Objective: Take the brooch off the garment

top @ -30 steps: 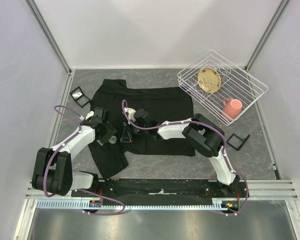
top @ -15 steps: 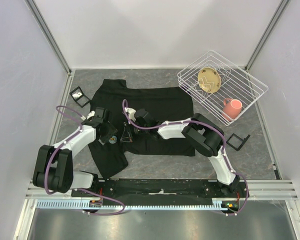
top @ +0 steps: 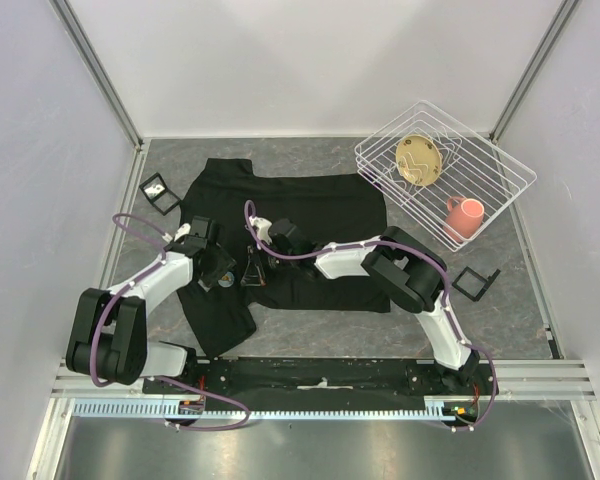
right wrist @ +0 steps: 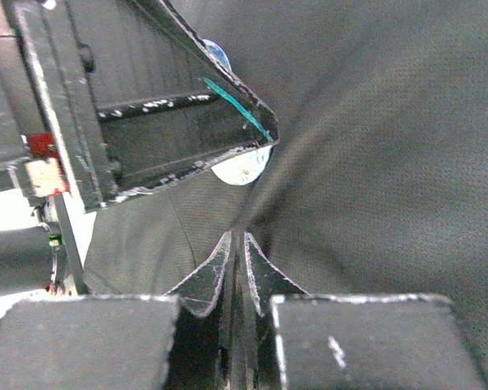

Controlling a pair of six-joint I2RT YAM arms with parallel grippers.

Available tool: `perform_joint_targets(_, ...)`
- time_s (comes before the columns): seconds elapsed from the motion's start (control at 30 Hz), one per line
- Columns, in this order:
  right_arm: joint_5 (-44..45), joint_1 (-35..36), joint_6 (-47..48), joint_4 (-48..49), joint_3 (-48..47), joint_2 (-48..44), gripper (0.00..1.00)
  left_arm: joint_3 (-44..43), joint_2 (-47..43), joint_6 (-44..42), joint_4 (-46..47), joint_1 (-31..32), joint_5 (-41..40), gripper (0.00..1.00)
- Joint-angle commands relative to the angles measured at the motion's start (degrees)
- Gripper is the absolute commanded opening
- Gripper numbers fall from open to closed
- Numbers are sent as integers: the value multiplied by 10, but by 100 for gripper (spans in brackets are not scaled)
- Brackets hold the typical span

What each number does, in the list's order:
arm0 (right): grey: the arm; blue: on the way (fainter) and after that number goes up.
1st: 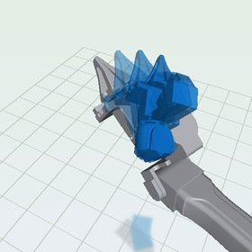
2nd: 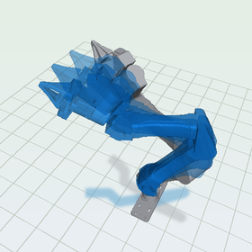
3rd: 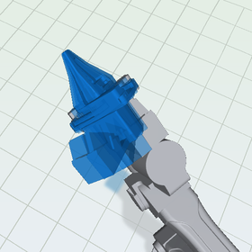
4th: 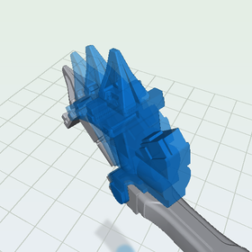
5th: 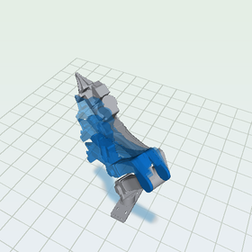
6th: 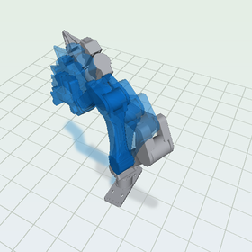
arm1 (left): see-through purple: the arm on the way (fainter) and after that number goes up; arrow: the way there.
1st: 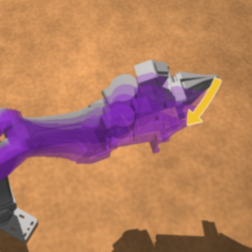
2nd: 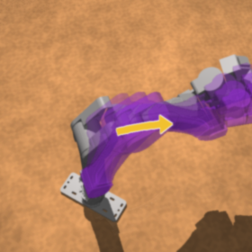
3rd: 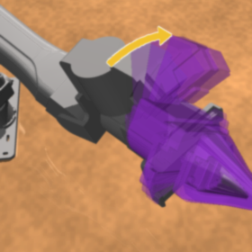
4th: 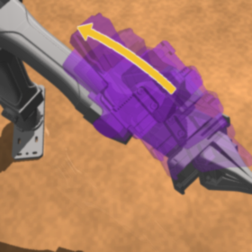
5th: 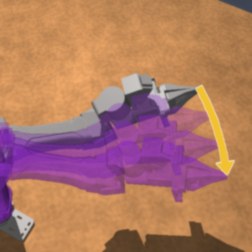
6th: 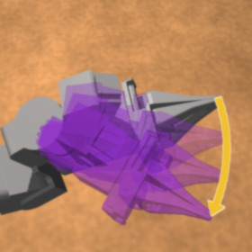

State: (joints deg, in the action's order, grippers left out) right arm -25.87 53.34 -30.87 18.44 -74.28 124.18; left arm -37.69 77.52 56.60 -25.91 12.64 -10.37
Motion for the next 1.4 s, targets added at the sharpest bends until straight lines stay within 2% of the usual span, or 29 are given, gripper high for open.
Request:
perform_joint_targets(0.0, -13, -2, 1, 20, -10, 14, 10, 21, 7, 24, 31, 3, -5, 61)
perform_joint_targets(0.2, -16, -2, 2, 18, -11, 18, 10, 29, -21, 33, 27, 5, -12, 51)
perform_joint_targets(0.43, -16, -2, 2, 14, -16, 20, 10, 38, -60, 46, 24, 7, -6, 33)
perform_joint_targets(0.7, -16, -2, 6, 10, -18, 19, 10, 34, -71, 52, 4, 6, -15, 24)
perform_joint_targets(0.87, -14, 0, 15, -1, -25, 19, 10, 17, -59, 59, -20, 7, -19, 7)
perform_joint_targets(1.03, 5, 4, 43, -22, -37, 12, 13, -1, -45, 72, -60, 7, -25, 2)
perform_joint_targets(1.37, 56, 18, 122, -55, -47, -8, 24, -53, -9, 74, -146, 7, -41, 2)
